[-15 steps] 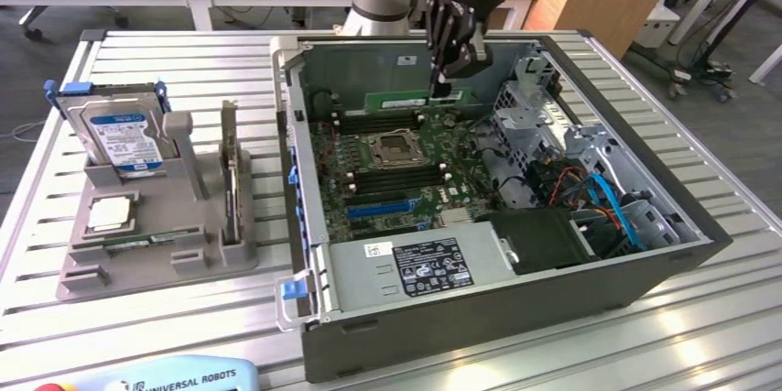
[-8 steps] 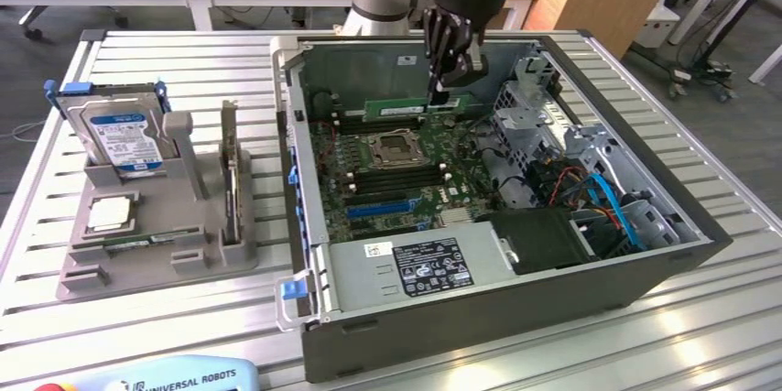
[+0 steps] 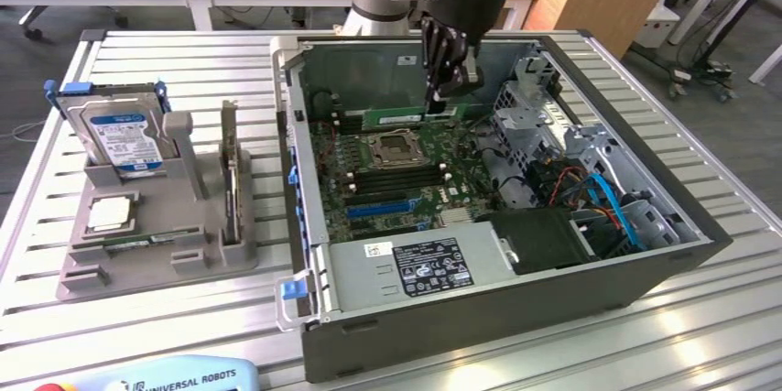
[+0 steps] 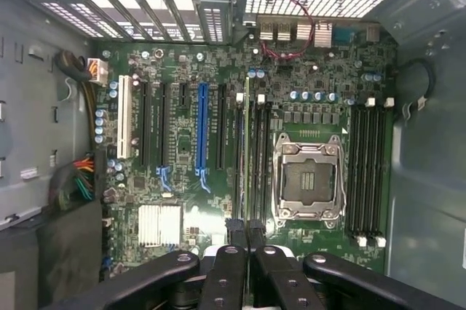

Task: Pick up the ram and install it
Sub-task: 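Insert the ram into the slot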

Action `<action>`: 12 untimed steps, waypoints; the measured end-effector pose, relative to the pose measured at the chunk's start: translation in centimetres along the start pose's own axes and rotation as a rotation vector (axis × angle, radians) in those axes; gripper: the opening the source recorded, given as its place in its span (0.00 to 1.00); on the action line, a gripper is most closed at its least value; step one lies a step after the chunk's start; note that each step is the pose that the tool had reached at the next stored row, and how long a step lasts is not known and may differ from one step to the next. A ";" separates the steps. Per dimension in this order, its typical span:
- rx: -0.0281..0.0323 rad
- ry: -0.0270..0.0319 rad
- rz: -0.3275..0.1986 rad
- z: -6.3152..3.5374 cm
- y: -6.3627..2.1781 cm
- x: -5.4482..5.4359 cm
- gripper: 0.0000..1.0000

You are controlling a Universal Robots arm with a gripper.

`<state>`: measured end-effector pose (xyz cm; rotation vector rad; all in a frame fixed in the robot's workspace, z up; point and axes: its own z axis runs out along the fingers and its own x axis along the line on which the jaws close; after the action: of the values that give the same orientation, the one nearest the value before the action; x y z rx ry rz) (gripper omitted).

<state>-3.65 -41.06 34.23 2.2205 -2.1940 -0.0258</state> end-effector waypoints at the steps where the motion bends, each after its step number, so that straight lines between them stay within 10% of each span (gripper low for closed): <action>1: 0.0000 -0.0001 0.002 0.17 0.00 0.0 0.12; 12: -0.0001 -0.0004 0.017 1.79 -0.05 0.0 0.12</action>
<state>-3.65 -41.06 32.44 2.2021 -2.2126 -0.0261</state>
